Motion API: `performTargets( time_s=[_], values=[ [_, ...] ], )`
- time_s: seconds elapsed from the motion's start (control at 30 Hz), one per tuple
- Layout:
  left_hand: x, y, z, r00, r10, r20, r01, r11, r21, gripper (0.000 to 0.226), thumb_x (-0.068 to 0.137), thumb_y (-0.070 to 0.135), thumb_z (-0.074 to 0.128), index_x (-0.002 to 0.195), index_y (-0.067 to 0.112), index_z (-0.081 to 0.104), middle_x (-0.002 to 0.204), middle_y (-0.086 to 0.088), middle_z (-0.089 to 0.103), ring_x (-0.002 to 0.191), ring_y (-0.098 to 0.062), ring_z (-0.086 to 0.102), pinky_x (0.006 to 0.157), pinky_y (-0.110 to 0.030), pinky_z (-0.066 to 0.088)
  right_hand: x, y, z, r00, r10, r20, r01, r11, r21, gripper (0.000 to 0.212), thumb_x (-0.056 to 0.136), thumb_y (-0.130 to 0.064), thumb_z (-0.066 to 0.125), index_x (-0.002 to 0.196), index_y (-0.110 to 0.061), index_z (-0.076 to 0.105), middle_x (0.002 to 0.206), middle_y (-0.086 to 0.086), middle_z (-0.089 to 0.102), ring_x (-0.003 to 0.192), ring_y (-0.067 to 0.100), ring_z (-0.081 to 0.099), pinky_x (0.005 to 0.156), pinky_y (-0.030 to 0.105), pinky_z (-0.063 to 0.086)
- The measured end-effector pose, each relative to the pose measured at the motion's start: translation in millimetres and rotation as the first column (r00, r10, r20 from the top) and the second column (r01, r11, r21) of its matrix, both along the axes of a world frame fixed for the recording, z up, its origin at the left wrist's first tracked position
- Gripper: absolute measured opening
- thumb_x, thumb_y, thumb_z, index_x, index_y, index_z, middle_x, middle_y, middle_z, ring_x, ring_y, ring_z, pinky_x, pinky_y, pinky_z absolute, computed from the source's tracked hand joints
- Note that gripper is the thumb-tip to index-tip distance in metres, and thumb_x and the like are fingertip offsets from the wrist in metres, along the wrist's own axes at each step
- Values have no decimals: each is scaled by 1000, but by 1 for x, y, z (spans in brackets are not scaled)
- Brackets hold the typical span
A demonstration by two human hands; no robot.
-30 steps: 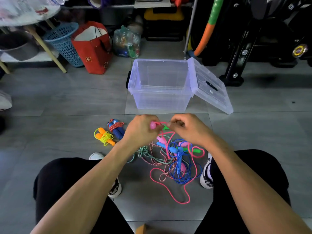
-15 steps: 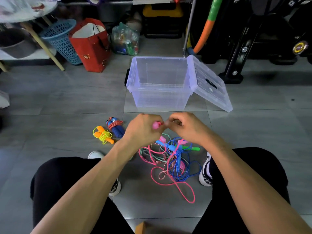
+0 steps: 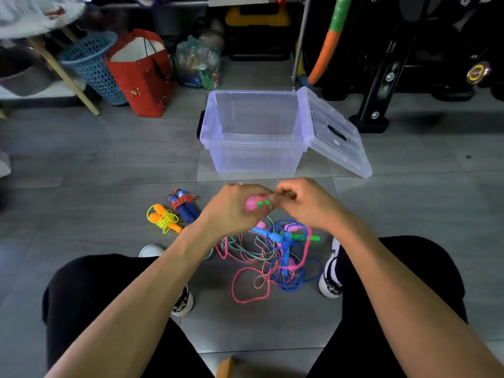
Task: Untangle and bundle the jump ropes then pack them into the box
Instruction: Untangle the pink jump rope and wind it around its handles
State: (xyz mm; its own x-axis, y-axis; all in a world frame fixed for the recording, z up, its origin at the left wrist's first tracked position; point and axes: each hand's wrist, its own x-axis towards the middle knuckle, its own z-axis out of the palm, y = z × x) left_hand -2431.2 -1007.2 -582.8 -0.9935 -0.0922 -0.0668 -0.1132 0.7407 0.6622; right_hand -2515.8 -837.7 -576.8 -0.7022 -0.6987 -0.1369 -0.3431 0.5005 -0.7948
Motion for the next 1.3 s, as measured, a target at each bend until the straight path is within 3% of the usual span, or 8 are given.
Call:
performTargets(
  time_s=[0.2,0.3,0.4,0.57,0.7,1.07,1.23,1.3],
  values=[
    [-2,-26,-12,993,113,37,-104,978,-181,16,82,44,59,89,35,70,80,9,71,73,-19,61,70,-33,53,-2,4,0,999,-26,39,24,999,41,20,90,-32,65,77,-16,67,60,-6,60,54,3,47,56,23,39],
    [-2,-49,-20,908,367,202,-274,885,-377,17,82,27,60,95,26,71,90,-3,71,78,-28,60,70,-30,48,-8,17,4,997,-67,38,64,995,80,15,87,-27,67,76,-17,69,56,-14,60,51,-3,47,52,14,36],
    [3,-59,-26,826,380,418,-146,858,-492,27,81,26,60,107,25,68,110,-4,68,101,-29,64,78,-32,49,-14,26,3,996,-83,25,79,988,132,16,86,-27,68,73,-18,68,56,-8,57,50,4,44,52,22,35],
    [3,-29,-17,969,71,235,-10,968,-251,57,80,40,65,136,35,52,121,2,68,111,-24,62,92,-36,51,-8,21,1,999,-26,44,21,992,122,17,90,-28,65,78,-16,67,59,-4,52,51,6,39,53,23,32],
    [1,-7,-14,996,-93,9,94,988,-125,30,80,41,65,109,36,67,99,11,73,91,-18,66,78,-35,54,-1,6,-5,998,-2,56,-2,997,72,19,90,-31,65,77,-17,66,63,10,56,56,11,40,56,30,32],
    [-1,-61,-13,882,422,210,-323,866,-382,20,77,17,56,89,25,70,89,-6,69,78,-32,58,68,-31,49,-5,9,1,993,-111,43,109,993,53,19,87,-30,65,72,-19,67,56,-12,59,52,1,46,57,24,39],
    [-3,-34,-7,982,150,117,-120,967,-225,35,83,31,65,118,33,65,114,1,70,103,-25,63,85,-34,52,-5,0,-1,996,-83,46,83,997,5,19,89,-26,64,72,-20,67,61,-5,61,56,5,49,60,28,42],
    [-3,-20,-1,999,49,9,-48,993,-109,26,83,38,65,108,36,70,105,8,73,95,-20,65,84,-36,53,-4,-4,-3,998,-40,55,40,999,-1,19,90,-27,64,75,-16,67,65,5,63,57,9,48,60,30,40]
  ],
)
